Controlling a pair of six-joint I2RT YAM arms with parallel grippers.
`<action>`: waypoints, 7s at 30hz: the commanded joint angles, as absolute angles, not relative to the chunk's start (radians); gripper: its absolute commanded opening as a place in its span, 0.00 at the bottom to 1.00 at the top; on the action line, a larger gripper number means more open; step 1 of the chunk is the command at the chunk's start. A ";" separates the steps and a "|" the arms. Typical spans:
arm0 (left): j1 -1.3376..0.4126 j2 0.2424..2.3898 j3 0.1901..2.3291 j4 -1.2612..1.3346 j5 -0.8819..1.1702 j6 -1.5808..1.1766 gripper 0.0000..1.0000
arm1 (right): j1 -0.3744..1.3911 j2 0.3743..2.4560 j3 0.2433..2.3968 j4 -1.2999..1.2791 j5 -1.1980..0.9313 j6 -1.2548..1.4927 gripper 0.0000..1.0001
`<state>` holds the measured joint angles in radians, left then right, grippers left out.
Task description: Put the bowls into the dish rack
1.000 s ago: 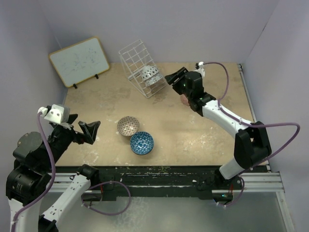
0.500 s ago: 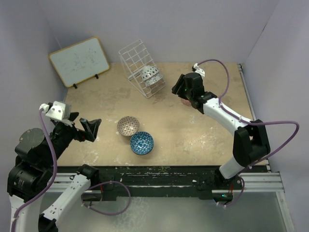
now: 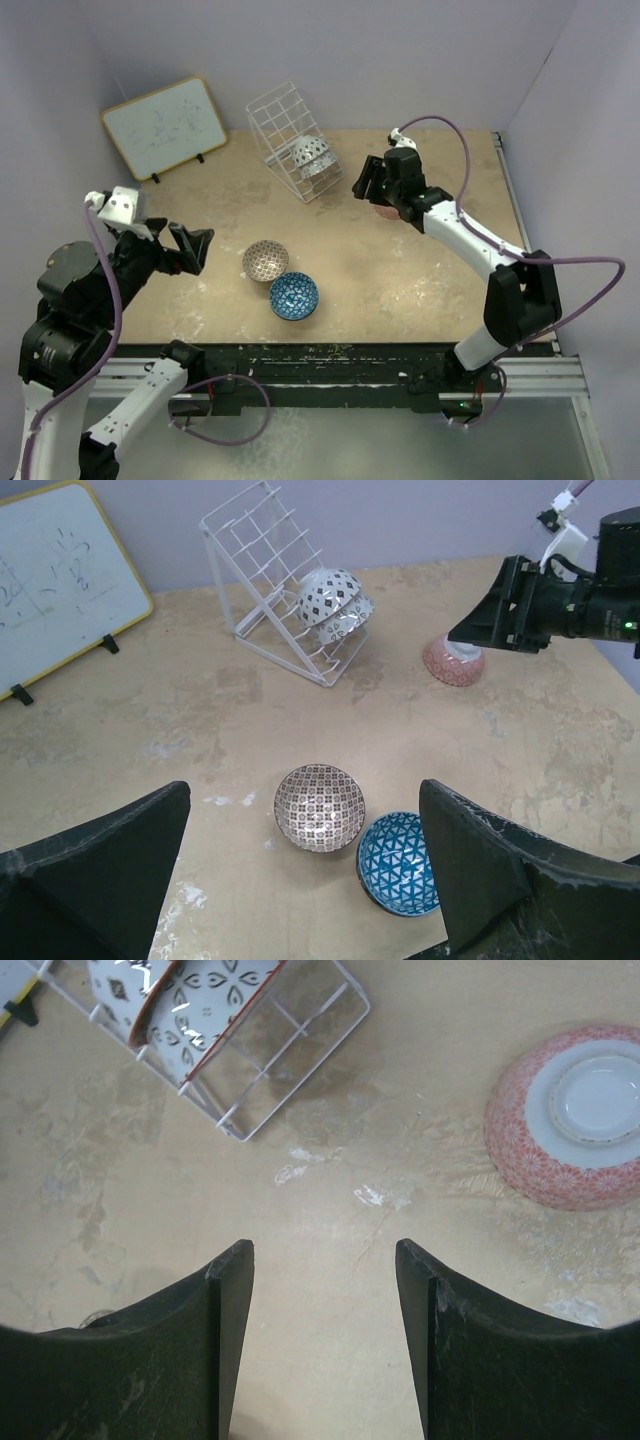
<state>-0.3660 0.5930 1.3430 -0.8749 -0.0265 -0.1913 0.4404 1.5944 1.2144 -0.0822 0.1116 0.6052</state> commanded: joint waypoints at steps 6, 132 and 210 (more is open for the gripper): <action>-0.360 0.697 1.249 -0.727 0.003 -0.263 0.99 | 0.461 1.442 1.190 -0.091 -0.127 0.457 0.61; -0.379 0.515 1.556 -0.953 -0.397 -0.207 0.99 | 0.492 2.149 1.561 1.406 0.113 1.557 0.00; -0.551 0.498 1.518 -0.943 -0.534 -0.239 0.99 | 0.500 2.222 1.516 0.947 0.239 1.816 0.43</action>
<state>-0.5449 0.4870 1.4960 -0.9676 -0.5320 -0.2272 0.5076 2.3028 1.5337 0.9527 0.2184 1.7821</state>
